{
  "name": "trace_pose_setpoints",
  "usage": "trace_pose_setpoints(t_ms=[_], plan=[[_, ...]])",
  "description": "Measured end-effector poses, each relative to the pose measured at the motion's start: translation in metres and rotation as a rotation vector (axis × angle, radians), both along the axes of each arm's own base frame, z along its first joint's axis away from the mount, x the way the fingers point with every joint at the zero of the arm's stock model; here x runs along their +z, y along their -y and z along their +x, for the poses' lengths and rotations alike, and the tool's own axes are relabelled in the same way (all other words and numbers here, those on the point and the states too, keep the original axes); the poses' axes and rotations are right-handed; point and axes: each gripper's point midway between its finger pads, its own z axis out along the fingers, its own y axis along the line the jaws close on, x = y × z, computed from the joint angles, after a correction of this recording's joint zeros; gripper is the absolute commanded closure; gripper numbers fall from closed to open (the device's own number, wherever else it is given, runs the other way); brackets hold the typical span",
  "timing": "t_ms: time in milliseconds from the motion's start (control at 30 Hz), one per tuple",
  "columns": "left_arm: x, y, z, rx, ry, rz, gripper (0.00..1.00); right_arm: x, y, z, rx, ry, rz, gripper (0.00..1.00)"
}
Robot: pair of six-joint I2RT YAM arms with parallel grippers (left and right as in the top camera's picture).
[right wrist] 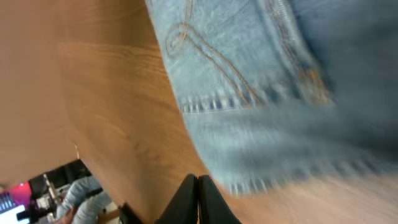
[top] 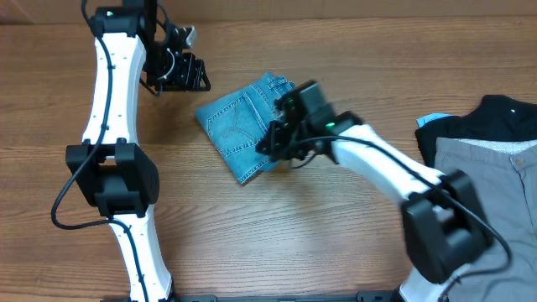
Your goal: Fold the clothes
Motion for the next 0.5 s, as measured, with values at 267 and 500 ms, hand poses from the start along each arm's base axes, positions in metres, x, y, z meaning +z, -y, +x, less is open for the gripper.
trace_pose_setpoints(t_ms=[267,500], plan=[[-0.003,0.000,-0.008,0.000,-0.040,0.003,0.37,-0.062,0.000,0.002,-0.179,-0.257,-0.041,0.96],[-0.004,0.000,-0.012,-0.004,-0.053,0.003,0.30,-0.064,0.056,-0.008,-0.282,-0.467,-0.144,0.96]])
